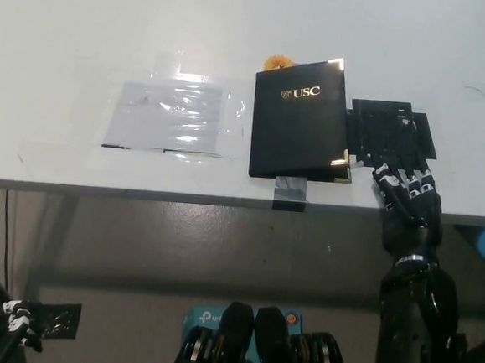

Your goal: The robot uses its right hand to push the cover of the diary kept in the middle of the desk towards the left to open it

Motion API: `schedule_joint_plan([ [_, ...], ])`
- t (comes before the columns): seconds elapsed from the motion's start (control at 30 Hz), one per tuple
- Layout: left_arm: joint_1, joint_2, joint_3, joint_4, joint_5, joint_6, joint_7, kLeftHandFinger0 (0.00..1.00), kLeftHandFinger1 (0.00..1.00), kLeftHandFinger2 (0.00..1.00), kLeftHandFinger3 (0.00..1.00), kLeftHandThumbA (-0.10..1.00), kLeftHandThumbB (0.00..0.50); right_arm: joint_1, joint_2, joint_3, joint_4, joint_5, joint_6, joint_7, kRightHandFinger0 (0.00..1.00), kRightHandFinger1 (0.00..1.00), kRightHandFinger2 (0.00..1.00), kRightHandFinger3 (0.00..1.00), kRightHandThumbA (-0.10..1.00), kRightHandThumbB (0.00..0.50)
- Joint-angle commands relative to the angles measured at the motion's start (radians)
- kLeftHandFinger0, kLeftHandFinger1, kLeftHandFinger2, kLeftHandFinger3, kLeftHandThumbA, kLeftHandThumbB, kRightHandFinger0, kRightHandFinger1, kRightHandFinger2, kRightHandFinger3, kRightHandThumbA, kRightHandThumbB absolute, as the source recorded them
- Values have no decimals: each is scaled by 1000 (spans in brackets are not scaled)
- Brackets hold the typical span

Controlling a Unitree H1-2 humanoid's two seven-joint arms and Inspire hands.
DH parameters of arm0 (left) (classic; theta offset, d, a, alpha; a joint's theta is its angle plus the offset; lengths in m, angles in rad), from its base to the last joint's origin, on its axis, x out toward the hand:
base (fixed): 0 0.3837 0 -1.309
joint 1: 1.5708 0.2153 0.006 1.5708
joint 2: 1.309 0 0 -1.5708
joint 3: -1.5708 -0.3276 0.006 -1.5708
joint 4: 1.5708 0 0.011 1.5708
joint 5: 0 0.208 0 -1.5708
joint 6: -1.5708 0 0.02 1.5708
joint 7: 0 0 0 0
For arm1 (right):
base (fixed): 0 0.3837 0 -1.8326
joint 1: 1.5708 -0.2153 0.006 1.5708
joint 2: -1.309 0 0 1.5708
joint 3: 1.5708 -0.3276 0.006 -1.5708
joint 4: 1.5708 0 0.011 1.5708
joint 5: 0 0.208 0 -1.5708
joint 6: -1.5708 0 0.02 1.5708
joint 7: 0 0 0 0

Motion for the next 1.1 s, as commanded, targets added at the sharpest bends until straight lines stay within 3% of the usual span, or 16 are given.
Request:
schedule_joint_plan([
  [0.0,-3,11,3,-5,-17,-38,-16,325,269,322,441,419,500,-35,6,33,15,19,-49,37,885,910,864,909,930,184],
  [0.3,16,7,-9,3,-10,-42,-15,312,262,310,437,448,500,-112,1,92,102,7,-81,46,875,929,905,966,976,183],
  [0.4,13,6,-6,5,-17,-33,-16,310,260,302,432,448,500,-165,1,107,140,-1,-96,47,877,927,914,977,1000,158],
  [0.47,18,6,-9,-9,-13,-26,-13,314,265,304,444,465,500,-203,5,112,168,-3,-102,34,867,911,902,968,1000,171],
  [0.5,18,6,-9,-9,-13,-26,-13,316,264,305,451,473,500,-204,4,113,170,-2,-104,33,837,881,872,934,893,193],
  [0.53,23,7,-9,-7,-18,-29,-20,319,267,308,459,464,500,-227,14,114,187,-8,-102,13,849,890,878,944,967,188],
  [0.57,23,7,-8,-4,-22,-33,-25,316,263,309,464,468,498,-250,21,116,208,-11,-107,3,844,886,863,931,970,208],
  [0.87,27,6,-7,-8,-27,-26,-32,308,261,310,464,478,500,-304,58,108,303,0,-142,-17,776,843,813,906,962,197],
  [1.07,16,8,-23,-9,-21,-19,-35,302,259,304,453,477,500,-273,88,98,320,15,-155,-40,809,858,822,892,964,175],
])
